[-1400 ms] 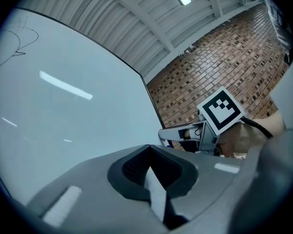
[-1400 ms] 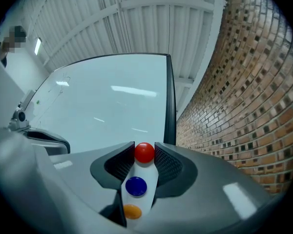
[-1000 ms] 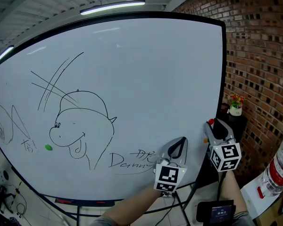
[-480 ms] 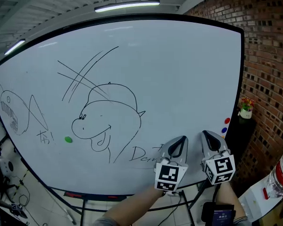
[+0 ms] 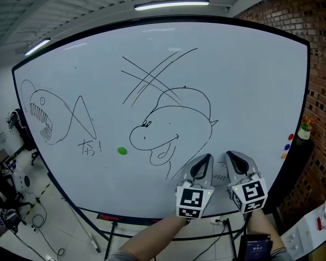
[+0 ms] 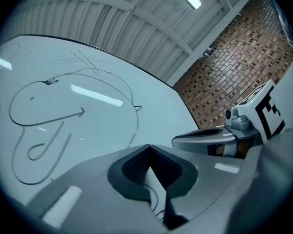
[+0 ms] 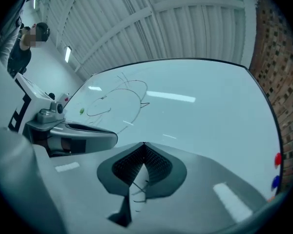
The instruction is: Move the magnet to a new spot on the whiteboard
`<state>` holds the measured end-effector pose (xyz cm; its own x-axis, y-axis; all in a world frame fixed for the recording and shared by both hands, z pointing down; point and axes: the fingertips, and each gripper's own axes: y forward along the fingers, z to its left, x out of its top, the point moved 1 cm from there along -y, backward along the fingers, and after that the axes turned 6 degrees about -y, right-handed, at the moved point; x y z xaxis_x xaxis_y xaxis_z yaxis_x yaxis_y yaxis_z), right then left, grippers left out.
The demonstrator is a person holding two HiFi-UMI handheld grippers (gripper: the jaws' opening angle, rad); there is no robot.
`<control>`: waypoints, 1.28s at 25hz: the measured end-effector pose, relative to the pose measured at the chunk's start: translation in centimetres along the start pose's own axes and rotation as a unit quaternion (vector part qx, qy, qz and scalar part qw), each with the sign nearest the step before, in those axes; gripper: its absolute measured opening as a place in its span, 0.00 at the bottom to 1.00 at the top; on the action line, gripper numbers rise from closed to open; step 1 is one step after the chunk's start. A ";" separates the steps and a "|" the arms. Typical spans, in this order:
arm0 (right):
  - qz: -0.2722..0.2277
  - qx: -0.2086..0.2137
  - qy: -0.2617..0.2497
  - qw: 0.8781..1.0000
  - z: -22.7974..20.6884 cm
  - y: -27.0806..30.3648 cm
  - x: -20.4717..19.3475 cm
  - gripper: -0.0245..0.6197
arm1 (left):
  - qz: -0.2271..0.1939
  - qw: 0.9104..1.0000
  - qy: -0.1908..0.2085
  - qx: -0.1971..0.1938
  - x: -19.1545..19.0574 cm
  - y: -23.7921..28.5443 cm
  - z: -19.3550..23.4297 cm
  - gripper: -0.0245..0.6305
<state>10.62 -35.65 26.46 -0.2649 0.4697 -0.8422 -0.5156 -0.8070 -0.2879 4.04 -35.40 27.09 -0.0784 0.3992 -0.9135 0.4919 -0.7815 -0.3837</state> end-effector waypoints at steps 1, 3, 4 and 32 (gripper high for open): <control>-0.004 0.009 0.000 1.000 1.6 0.7 0.6 0.05 | 0.000 1.000 0.003 0.007 0.3 -1.0 1.3 0.04; -0.011 0.030 0.001 0.999 5.0 2.2 1.8 0.05 | 0.003 1.000 0.008 0.021 0.7 -3.0 4.0 0.04; -0.013 0.041 0.002 0.999 6.8 2.9 2.3 0.05 | 0.005 1.000 0.011 0.028 1.0 -4.0 5.3 0.04; -0.028 0.034 -0.148 0.988 28.9 15.0 11.5 0.30 | 0.021 0.994 0.041 0.104 4.2 -20.2 25.9 0.04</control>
<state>-23.74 -32.06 25.65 -0.4556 0.6048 -0.6532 -0.5871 -0.7557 -0.2903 -28.70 -30.39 27.51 0.0136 0.3959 -0.9182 0.3029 -0.8768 -0.3736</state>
